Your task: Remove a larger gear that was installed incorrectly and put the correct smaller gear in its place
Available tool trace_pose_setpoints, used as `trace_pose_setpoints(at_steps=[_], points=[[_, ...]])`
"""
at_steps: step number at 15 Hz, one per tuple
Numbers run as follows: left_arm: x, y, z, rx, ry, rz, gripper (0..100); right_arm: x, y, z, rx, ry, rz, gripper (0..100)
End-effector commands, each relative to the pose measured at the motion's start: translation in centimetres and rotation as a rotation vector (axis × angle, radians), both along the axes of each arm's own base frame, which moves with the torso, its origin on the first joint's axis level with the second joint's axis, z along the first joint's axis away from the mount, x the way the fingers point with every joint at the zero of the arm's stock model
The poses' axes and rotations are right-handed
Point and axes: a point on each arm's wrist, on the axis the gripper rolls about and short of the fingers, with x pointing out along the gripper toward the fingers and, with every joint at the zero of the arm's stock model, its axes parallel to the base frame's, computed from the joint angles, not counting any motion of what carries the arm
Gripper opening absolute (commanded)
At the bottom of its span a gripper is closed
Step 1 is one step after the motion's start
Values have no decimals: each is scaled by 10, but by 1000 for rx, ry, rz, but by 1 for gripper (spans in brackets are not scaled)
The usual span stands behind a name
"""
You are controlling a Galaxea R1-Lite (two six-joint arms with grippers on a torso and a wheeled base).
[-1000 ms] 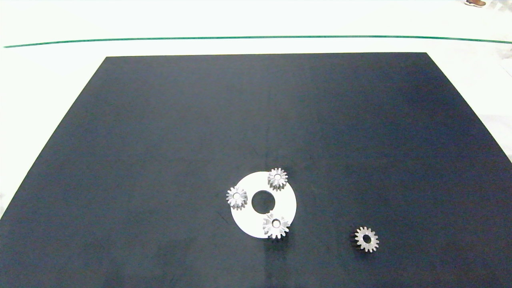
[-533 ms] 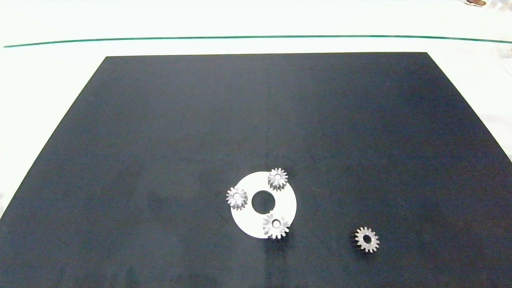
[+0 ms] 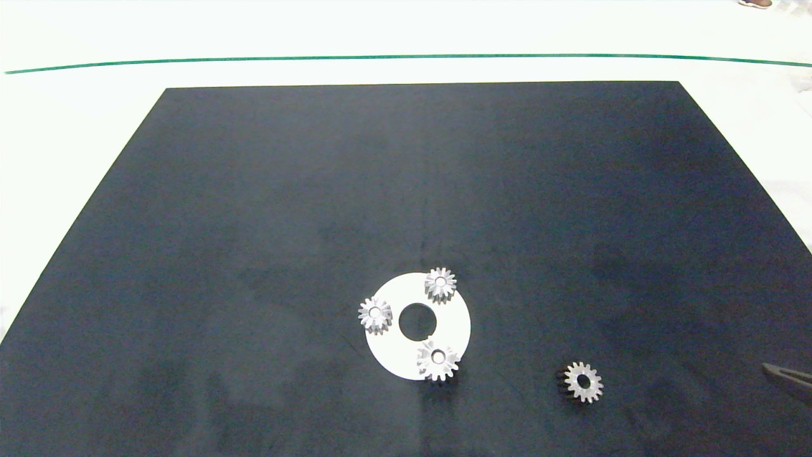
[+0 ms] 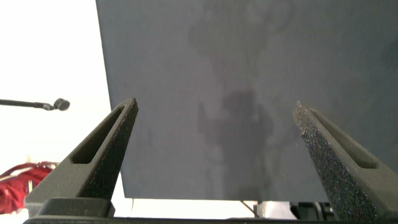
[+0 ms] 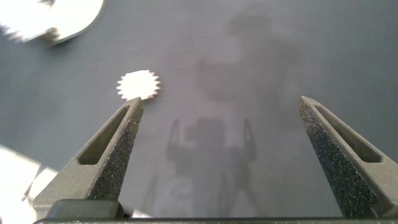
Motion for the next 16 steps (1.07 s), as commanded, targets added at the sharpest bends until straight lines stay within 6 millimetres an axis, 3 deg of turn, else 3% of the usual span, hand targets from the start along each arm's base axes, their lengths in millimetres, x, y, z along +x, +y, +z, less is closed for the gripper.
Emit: trace_pose_setpoints(at_steps=[1,3,7,13,16], points=[[-13,0,3,-2,-47,8,100,36,42,24,-133,145,208,100],[-19,-1,4,-1,-67,7,100,60,64,21,-240,190,248,100],[-20,-1,4,-1,-72,10,100,82,104,7,-397,221,334,100],[-23,-1,3,-1,-69,5,100,112,151,12,-404,205,431,100],[1,0,2,-43,3,23,100,123,179,15,-410,208,483,100]])
